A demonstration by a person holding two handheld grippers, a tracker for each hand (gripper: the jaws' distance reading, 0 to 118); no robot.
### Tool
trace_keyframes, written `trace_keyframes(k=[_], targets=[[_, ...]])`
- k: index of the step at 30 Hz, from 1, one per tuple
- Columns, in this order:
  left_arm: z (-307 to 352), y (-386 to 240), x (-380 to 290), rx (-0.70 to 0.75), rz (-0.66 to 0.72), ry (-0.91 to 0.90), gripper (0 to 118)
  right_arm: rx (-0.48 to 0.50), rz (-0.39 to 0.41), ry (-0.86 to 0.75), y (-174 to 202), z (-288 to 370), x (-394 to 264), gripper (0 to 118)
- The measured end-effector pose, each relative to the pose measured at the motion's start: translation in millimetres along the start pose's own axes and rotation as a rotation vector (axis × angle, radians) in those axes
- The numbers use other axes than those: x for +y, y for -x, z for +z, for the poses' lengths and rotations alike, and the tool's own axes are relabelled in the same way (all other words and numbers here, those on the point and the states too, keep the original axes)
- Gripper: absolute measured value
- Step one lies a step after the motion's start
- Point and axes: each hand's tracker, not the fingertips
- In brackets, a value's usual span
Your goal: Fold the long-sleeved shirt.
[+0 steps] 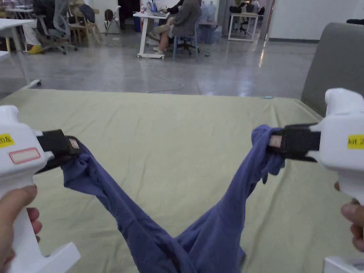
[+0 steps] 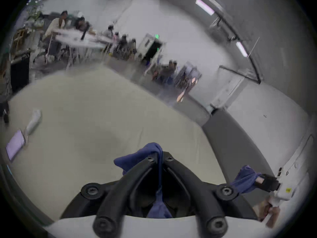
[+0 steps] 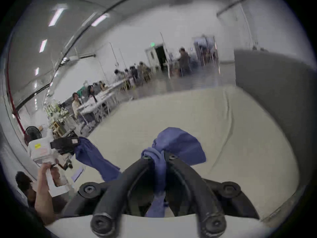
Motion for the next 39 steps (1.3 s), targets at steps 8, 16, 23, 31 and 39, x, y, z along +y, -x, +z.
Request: trace_keyframes(k=[8,16,23,31,39], targets=[[10.2,-45.1,172.7,0.201,-0.172,-0.200,0,-0.330,0.146,-0.145,11.2,23.6,185.8,5],[-9.6,-49.6,282.5,0.428,-0.290,-0.266,0,-0.615,0.040,-0.238,-30.8,7.7,267.8,5],[-40.1,-41.7,319.5,0.394,-0.162,-0.219,0,-0.551,-0.058,-0.255,-89.7,-29.5,332.3,5],[-102.0,-2.7,256.4,0.393,-0.187,-0.027,0,-0.572,0.045,-0.019,-108.7,-91.2,255.9,5],[-156.7,132.6,52.5,0.488,-0.153,0.403,0,-0.444,0.007,0.366,-176.0,-178.4,-6.0,5]])
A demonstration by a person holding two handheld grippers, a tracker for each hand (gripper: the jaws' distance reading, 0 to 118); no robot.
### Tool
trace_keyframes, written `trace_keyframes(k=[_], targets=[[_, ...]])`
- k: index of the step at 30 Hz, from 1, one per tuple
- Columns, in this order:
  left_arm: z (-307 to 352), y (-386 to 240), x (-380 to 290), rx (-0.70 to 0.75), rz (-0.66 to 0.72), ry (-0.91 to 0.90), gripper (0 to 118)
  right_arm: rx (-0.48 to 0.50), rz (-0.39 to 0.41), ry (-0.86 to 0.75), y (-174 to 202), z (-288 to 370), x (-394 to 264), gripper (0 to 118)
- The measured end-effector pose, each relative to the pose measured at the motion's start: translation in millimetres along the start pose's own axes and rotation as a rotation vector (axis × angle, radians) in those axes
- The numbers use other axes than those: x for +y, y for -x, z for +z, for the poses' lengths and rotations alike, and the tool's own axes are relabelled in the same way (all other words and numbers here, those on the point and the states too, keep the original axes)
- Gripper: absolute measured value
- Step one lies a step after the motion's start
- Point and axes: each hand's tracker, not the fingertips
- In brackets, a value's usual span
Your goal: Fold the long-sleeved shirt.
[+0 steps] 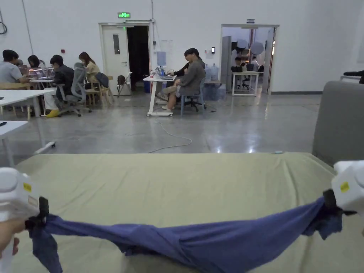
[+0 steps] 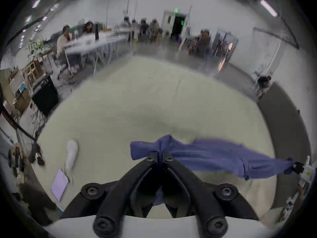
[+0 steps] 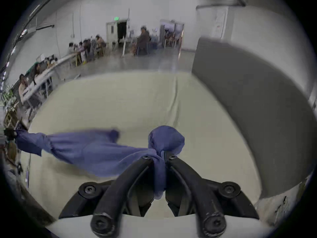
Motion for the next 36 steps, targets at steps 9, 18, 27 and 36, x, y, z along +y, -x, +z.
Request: trace_keyframes(k=[9,18,27,36], targets=[[-10.3,59.7,-154.3,0.061,-0.125,0.236,0,0.030,-0.039,0.198,-46.8,-17.8,-184.6,5],[61.7,105.6,-226.1,-0.014,-0.141,0.250,0,0.043,0.017,0.218,-67.5,60.8,-285.8,5],[5.5,125.9,-289.9,0.007,-0.128,0.376,0,0.021,-0.004,0.408,-60.2,8.4,-348.2,8],[54.5,128.1,-261.9,-0.021,-0.045,0.129,106,-0.051,-0.128,0.257,-68.0,67.0,-304.7,90]])
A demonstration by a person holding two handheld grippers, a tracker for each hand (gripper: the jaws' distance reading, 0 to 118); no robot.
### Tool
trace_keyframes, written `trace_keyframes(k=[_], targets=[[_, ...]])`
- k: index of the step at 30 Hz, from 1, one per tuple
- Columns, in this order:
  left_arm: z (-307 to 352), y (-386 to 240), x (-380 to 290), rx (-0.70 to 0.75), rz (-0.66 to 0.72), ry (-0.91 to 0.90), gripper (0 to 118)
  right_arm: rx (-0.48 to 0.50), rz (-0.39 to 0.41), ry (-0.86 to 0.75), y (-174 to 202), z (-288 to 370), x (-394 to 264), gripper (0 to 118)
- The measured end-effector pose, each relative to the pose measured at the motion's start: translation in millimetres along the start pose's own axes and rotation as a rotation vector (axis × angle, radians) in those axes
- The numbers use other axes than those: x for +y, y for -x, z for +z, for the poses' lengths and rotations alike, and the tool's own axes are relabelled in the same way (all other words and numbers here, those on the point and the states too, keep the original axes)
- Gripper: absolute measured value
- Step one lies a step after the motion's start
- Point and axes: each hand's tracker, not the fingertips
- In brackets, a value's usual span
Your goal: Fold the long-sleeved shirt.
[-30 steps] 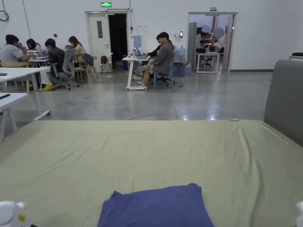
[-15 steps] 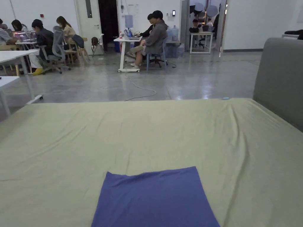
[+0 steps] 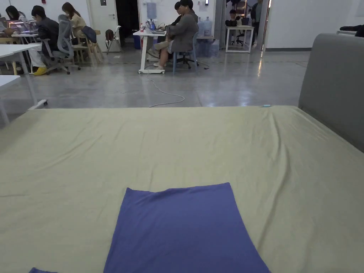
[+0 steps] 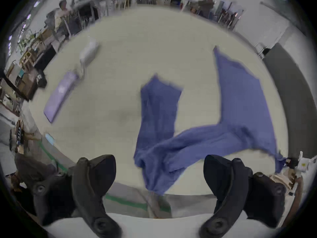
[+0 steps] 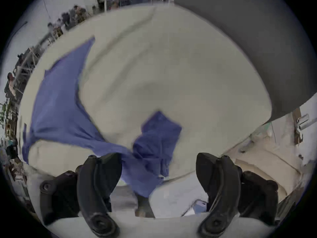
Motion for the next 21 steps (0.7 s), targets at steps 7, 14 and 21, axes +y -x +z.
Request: trace_keyframes(k=[7,14,21], targets=[[74.6,-76.7,-13.0,-0.214,-0.135,-0.033,55,0.213,0.015,-0.190,60.0,88.8,-1.5,83],[10.8,-132.9,57.6,-0.274,-0.288,0.004,0,0.393,0.115,-0.180,140.2,59.1,14.9,0],[-138.5,-214.4,216.2,-0.172,-0.263,-0.076,118,0.450,0.173,-0.200,185.2,29.7,23.4,0]])
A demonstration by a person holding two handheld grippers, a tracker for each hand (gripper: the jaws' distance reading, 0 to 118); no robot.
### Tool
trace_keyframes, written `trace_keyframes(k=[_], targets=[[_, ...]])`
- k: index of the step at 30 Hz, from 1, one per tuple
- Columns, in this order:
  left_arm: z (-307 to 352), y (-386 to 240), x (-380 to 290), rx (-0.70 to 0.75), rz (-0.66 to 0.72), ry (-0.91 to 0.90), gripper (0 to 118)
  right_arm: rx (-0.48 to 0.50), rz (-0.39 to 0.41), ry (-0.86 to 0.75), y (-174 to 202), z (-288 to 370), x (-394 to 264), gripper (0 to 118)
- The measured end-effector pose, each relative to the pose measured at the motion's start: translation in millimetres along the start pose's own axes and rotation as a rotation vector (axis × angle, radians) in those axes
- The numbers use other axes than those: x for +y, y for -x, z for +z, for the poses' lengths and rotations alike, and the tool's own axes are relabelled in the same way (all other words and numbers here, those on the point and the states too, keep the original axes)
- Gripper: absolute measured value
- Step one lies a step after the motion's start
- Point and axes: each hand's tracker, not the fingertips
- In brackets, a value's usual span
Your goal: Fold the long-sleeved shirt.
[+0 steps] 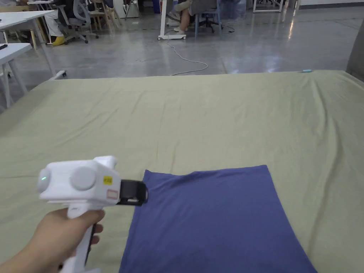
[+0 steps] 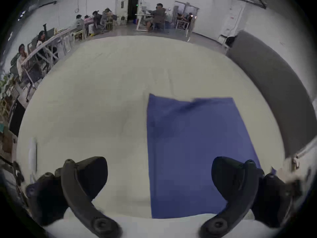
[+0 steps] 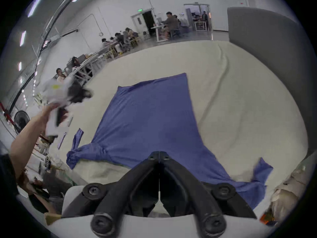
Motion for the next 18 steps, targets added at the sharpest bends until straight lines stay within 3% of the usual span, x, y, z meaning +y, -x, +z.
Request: trace_keyframes(k=[3,5,8,9,10,11,12,14,15,18], targets=[[-87.2,-2.4,45.4,0.108,-0.061,0.059,118,0.006,-0.021,0.029,0.1,-10.7,-6.1,0],[-132.4,-6.0,61.4,0.212,-0.131,0.084,105,-0.041,-0.031,0.086,-9.3,-18.9,-7.1,0],[-174.6,-6.7,67.0,0.173,-0.115,0.096,96,-0.104,-0.004,0.135,-30.2,-30.5,-2.6,0],[-180.4,-10.8,61.7,0.178,-0.116,0.104,67,-0.132,-0.007,0.153,-39.1,-34.4,1.8,0],[-180.0,-19.3,53.8,0.179,-0.128,0.106,59,-0.143,-0.016,0.164,-45.9,-38.3,6.5,0],[-176.4,-29.1,49.2,0.259,-0.220,0.067,58,-0.153,-0.037,0.180,-52.2,-42.2,12.2,3],[-172.8,-39.0,43.9,0.267,-0.290,0.032,44,-0.156,-0.046,0.180,-58.1,-46.8,18.7,31],[-158.7,-48.9,37.7,0.207,-0.327,0.032,1,-0.178,-0.041,0.196,-69.4,-65.7,27.7,107],[-152.9,-52.1,35.5,0.219,-0.317,0.030,0,-0.190,-0.044,0.200,-75.1,-77.6,30.8,117],[-133.3,-44.2,41.8,0.158,-0.248,0.030,0,-0.207,-0.057,0.273,-90.9,-125.3,33.3,117]])
